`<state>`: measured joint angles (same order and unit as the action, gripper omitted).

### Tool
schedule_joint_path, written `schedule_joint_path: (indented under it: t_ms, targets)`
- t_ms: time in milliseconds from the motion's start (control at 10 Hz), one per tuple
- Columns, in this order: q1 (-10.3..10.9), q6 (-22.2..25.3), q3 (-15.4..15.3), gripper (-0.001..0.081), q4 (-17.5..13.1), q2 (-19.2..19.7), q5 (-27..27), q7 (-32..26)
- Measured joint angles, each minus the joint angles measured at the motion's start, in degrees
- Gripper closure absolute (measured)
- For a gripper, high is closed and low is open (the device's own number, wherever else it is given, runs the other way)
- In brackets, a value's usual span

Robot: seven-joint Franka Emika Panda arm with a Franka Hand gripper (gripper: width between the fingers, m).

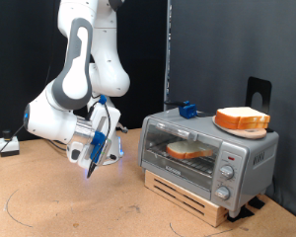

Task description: Make a piece of toast with the oven

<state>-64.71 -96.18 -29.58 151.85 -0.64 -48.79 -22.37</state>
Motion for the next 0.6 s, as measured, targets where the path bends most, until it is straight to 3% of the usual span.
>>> schedule_joint_path:
  t_ms: [200,400,600]
  targets:
    - [0.27,5.48,-0.59,-0.0003,-2.08,1.48,-1.9,3.39]
    - [0.94,9.76,-2.05,-0.0003,-5.94,5.55,-4.93,3.96]
    - [2.28,10.83,-3.56,-0.0003,-10.29,9.65,-4.32,5.49]
